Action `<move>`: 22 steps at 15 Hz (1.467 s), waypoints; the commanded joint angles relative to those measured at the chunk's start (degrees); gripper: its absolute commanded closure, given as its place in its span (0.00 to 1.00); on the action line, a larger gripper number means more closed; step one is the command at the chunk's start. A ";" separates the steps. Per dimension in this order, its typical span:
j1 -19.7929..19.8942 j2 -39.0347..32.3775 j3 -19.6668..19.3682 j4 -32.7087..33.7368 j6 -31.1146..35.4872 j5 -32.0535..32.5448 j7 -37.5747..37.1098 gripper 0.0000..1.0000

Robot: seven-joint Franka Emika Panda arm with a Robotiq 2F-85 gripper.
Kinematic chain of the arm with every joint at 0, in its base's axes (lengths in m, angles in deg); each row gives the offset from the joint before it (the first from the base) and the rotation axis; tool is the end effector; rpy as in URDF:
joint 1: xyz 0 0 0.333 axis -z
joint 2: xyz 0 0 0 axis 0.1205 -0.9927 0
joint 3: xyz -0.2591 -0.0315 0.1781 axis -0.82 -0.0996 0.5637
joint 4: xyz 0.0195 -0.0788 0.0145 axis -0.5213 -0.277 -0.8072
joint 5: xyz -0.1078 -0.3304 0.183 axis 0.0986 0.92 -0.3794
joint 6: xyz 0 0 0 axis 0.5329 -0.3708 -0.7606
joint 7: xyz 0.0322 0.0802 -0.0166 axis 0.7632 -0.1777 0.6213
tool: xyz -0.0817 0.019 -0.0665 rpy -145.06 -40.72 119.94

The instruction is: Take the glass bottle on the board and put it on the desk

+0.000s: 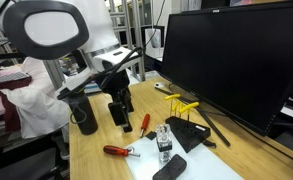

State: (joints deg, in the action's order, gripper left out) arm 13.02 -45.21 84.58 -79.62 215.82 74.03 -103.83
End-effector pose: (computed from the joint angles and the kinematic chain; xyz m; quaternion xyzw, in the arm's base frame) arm 0.4505 0.0068 0.3436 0.9716 -0.2158 0.0871 0.0426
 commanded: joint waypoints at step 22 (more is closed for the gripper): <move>-8.11 -26.33 -12.16 16.82 8.25 3.57 0.18 0.00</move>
State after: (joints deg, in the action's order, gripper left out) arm 5.61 -70.23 73.17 -63.95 223.36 80.70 -105.40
